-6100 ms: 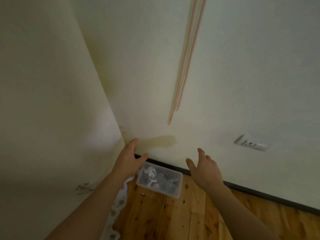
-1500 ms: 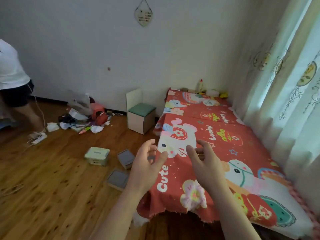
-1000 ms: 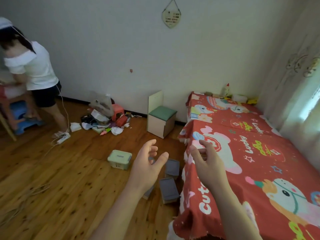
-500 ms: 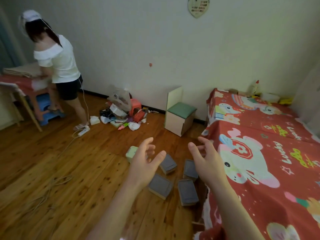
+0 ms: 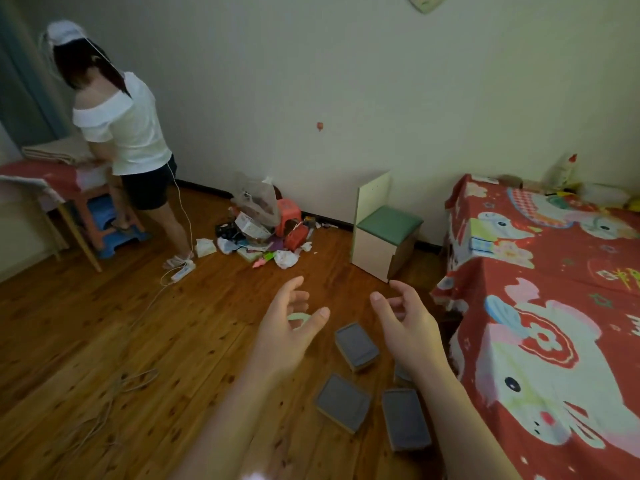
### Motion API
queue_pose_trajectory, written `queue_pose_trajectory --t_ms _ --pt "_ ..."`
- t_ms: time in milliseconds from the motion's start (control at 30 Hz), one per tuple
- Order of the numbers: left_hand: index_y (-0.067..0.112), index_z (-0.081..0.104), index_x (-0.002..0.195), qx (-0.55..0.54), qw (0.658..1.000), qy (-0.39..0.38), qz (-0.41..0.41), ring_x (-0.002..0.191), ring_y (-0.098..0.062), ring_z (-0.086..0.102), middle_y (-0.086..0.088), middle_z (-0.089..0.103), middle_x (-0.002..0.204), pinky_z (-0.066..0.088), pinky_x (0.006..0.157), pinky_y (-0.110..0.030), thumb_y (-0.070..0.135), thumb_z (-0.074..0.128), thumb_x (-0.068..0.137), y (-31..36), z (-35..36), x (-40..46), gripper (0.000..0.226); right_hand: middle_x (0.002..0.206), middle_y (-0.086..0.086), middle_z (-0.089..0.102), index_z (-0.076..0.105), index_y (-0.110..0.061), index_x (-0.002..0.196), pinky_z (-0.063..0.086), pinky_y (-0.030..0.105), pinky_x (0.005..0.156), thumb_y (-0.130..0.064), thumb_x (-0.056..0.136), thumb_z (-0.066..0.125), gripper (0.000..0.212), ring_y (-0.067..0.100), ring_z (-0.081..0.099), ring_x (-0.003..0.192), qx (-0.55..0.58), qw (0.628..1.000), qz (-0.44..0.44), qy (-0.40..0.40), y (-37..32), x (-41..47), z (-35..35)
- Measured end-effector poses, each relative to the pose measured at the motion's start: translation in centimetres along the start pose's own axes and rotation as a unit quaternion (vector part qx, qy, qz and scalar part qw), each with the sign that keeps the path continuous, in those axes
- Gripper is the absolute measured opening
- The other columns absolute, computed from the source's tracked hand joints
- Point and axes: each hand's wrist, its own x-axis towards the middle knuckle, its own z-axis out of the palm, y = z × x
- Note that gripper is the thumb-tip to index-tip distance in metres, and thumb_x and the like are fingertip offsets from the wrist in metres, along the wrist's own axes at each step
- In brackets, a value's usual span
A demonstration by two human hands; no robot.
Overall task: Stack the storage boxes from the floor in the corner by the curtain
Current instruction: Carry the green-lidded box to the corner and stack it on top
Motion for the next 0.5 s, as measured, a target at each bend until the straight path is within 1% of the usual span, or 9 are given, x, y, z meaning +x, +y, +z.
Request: queue_pose_trajectory --t_ms 100,167,333,500 --pt "0.040 0.033 0.144 0.005 1.000 0.010 0.005 0.115 0.003 0.050 0.018 0.051 0.129 0.046 0.090 -0.022 0.045 0.067 0.086 -0.3 0.5 3.5 0.068 0.094 -0.022 0.062 0.044 -0.037 0.140 0.044 0.012 0.059 -0.068 0.088 0.050 0.061 -0.006 0.060 0.082 -0.003 1.000 0.002 -0.005 0.2 3.6 1.2" --pt "0.040 0.033 0.144 0.002 1.000 0.014 0.005 0.114 0.003 0.050 0.018 0.051 0.128 0.045 0.089 -0.021 0.042 0.068 0.087 -0.5 0.6 5.2 0.067 0.094 -0.022 0.062 0.043 -0.037 0.140 0.044 0.012 0.058 -0.069 0.088 0.050 0.061 -0.007 0.060 0.082 -0.001 1.000 0.002 -0.006 0.2 5.3 1.8" --pt "0.040 0.034 0.143 0.002 1.000 0.021 -0.003 0.112 0.007 0.049 0.018 0.051 0.128 0.043 0.083 -0.015 0.042 0.068 0.086 -1.7 0.1 8.9 0.066 0.094 -0.023 0.060 0.043 -0.036 0.141 0.041 0.010 0.057 -0.070 0.088 0.048 0.063 -0.007 0.059 0.082 -0.014 1.000 -0.003 -0.015 -0.1 8.7 4.1" --pt "0.040 0.034 0.144 -0.004 1.000 0.024 -0.012 0.110 0.011 0.049 0.024 0.051 0.124 0.041 0.075 -0.007 0.048 0.068 0.084 -3.8 -1.5 12.4 0.069 0.095 -0.021 0.061 0.044 -0.035 0.141 0.043 0.012 0.059 -0.068 0.088 0.049 0.063 -0.004 0.060 0.083 -0.017 0.999 0.000 -0.033 -0.5 11.5 6.9"
